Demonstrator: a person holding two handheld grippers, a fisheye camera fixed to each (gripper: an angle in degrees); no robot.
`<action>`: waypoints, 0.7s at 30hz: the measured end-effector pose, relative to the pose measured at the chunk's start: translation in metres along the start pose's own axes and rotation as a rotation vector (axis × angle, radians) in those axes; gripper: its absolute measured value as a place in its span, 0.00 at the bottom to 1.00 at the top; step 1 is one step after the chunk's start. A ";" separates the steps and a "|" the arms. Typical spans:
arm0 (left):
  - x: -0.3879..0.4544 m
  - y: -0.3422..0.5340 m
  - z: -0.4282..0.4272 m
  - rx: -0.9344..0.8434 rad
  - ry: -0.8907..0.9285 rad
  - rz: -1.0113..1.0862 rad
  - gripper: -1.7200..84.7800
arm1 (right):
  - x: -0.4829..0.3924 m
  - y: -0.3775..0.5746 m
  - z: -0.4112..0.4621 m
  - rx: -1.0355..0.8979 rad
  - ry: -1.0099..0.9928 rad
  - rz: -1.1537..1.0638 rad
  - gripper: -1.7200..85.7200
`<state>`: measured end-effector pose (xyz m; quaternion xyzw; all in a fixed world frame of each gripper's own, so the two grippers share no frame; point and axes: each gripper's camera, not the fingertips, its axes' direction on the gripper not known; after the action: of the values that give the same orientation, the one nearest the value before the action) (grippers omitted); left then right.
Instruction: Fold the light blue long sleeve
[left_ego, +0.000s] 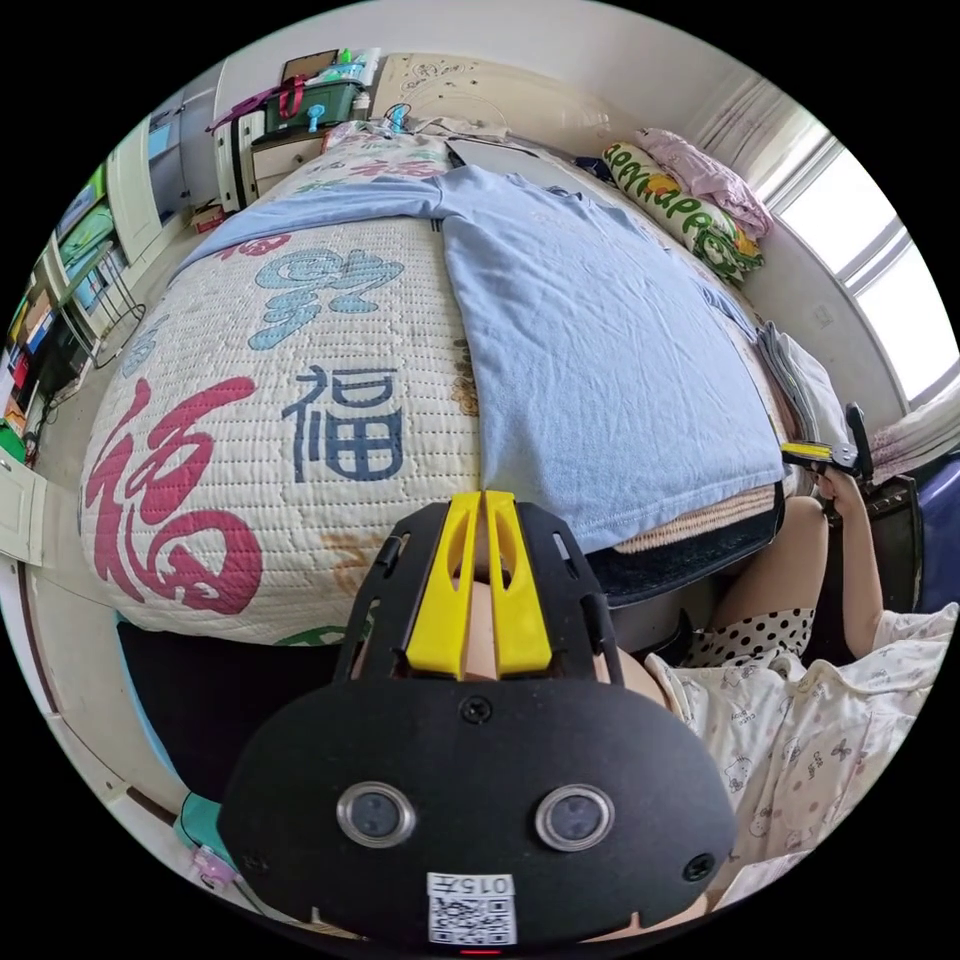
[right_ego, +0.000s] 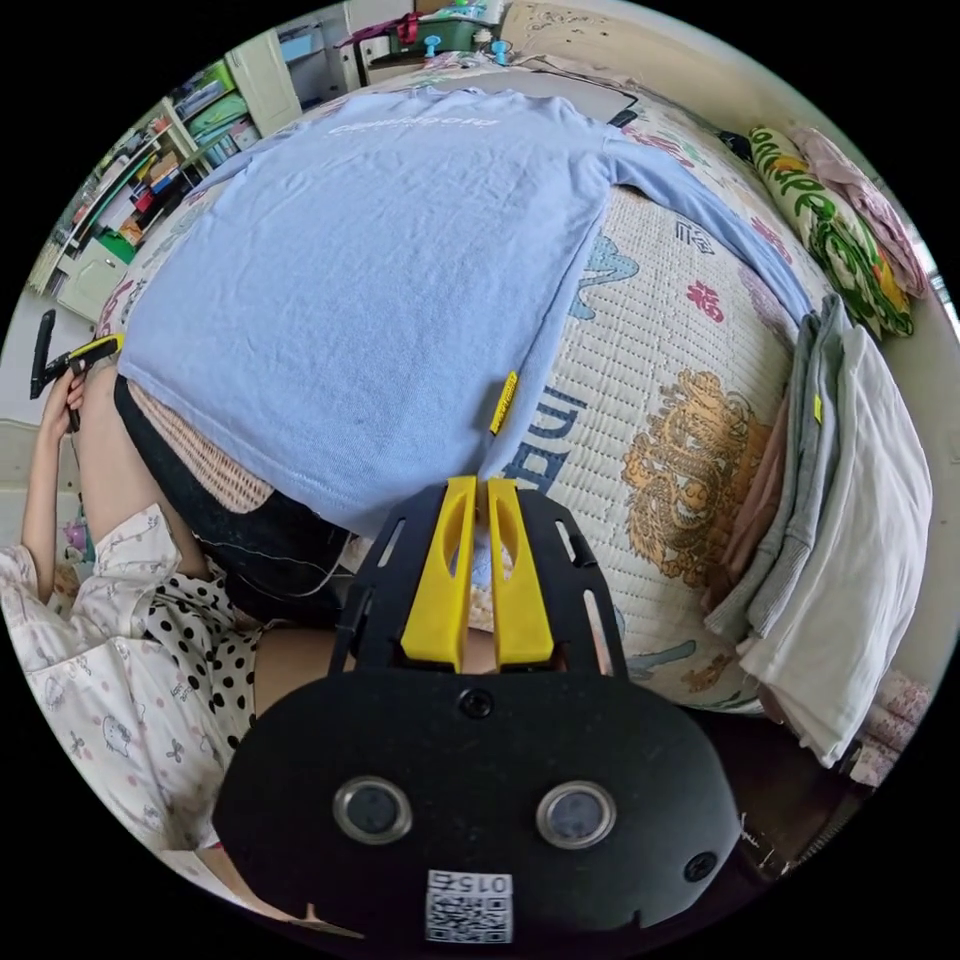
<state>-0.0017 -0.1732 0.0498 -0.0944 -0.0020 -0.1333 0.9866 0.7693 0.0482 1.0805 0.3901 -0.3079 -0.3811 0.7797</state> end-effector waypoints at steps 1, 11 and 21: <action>0.002 0.000 -0.003 0.002 -0.002 0.000 0.02 | 0.023 0.000 0.016 0.000 -0.042 0.025 0.03; 0.089 0.002 -0.044 0.006 -0.294 0.153 0.02 | 0.119 0.001 0.176 0.009 -0.088 0.043 0.03; 0.166 0.021 -0.057 0.007 -0.644 0.340 0.02 | 0.174 -0.003 0.369 0.016 -0.135 0.084 0.03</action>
<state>0.1622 -0.2079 -0.0053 -0.1270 -0.2974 0.0693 0.9437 0.5723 -0.2356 1.2967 0.3565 -0.3791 -0.3709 0.7692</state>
